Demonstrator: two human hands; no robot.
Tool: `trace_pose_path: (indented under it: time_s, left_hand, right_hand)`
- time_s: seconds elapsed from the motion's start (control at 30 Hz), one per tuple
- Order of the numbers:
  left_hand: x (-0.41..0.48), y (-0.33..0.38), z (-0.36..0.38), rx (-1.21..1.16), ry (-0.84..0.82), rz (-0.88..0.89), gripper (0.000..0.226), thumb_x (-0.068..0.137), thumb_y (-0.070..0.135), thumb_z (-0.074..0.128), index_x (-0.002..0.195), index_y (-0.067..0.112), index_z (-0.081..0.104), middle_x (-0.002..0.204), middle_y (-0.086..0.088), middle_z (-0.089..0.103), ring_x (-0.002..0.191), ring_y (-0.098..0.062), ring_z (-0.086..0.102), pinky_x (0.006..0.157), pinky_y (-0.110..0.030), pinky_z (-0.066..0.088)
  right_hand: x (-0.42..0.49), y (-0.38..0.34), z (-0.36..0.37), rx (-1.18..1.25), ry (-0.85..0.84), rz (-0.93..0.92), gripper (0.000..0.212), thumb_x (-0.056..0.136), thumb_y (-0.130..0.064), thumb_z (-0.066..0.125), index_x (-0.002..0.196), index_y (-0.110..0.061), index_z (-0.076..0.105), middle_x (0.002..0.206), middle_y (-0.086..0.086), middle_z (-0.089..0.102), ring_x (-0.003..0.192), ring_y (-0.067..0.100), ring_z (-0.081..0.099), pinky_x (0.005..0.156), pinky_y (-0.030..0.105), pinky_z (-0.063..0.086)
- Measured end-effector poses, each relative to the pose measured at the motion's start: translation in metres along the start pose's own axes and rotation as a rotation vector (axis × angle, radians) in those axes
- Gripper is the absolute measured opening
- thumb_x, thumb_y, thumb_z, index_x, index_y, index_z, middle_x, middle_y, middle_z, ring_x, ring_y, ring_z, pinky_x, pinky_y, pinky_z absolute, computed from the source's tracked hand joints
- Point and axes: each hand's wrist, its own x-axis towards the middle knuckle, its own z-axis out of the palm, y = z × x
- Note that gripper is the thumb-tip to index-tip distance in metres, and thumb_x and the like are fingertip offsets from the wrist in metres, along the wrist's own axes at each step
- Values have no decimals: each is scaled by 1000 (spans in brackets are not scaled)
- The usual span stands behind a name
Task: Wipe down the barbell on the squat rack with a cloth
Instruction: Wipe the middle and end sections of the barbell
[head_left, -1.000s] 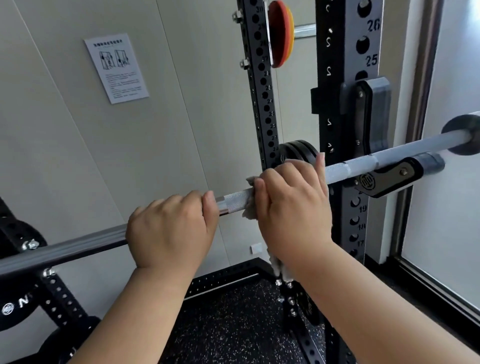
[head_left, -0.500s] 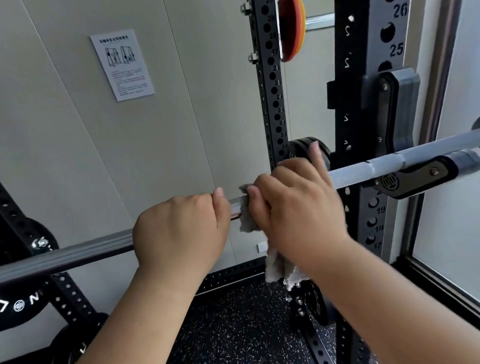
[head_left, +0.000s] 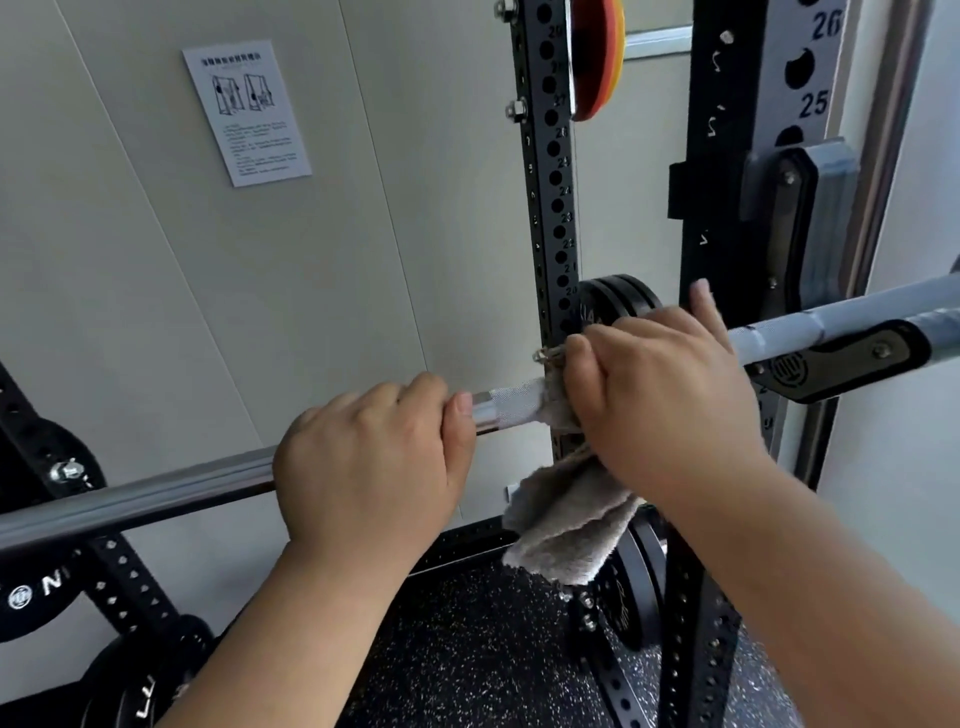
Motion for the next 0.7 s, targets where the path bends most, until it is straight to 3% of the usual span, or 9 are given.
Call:
trace_pose_path:
  time_s: [0.1, 0.2, 0.27, 0.33, 0.43, 0.53, 0.7]
  left_hand:
    - [-2, 3, 2, -17, 11, -14, 51, 108, 41, 25, 71, 21, 54, 58, -2, 52, 51, -32, 51, 57, -33, 25]
    - [-3, 2, 2, -32, 25, -9, 49, 107, 41, 27, 71, 22, 52, 58, -1, 51, 52, -31, 51, 57, -33, 24]
    - [-2, 1, 1, -45, 26, -7, 49, 108, 42, 26, 71, 21, 52, 59, -1, 51, 53, -31, 51, 57, -33, 24]
    - [-2, 1, -1, -46, 23, -8, 49, 107, 42, 26, 71, 21, 53, 59, 0, 52, 54, -31, 51, 57, -34, 24]
    - [-3, 1, 0, -43, 9, -4, 43, 104, 40, 34, 70, 21, 53, 59, 0, 52, 53, -31, 51, 56, -34, 27]
    - [-1, 4, 1, -38, -17, -20, 40, 102, 41, 39, 69, 22, 51, 58, 0, 51, 52, -32, 51, 56, -34, 27]
    - [-2, 1, -2, -56, -23, -11, 36, 101, 41, 41, 72, 22, 51, 61, 1, 52, 57, -31, 53, 60, -35, 25]
  right_hand:
    - [-7, -3, 3, 30, 55, 69, 50, 108, -40, 30, 79, -19, 63, 76, -3, 59, 88, 29, 57, 123, 50, 27]
    - [-18, -32, 7, 130, 49, -108, 41, 109, -42, 35, 90, -21, 65, 87, -3, 60, 86, 26, 55, 103, 42, 43]
    - [-19, -31, 9, 155, 70, -212, 40, 109, -43, 37, 92, -21, 65, 87, -3, 60, 82, 24, 55, 91, 40, 46]
    - [-10, -10, 8, 117, 67, -189, 46, 110, -45, 30, 92, -22, 66, 83, -6, 61, 77, 22, 56, 86, 40, 47]
    - [-4, 25, 2, 108, 118, -30, 50, 109, -43, 27, 81, -21, 63, 73, -6, 59, 72, 24, 55, 85, 45, 48]
    - [-9, 11, 3, 81, 166, 64, 42, 107, -38, 34, 79, -20, 59, 73, -5, 54, 75, 27, 52, 91, 45, 45]
    - [-18, -24, 9, 87, 139, -171, 37, 108, -41, 38, 90, -23, 66, 83, -5, 58, 79, 24, 55, 92, 41, 44]
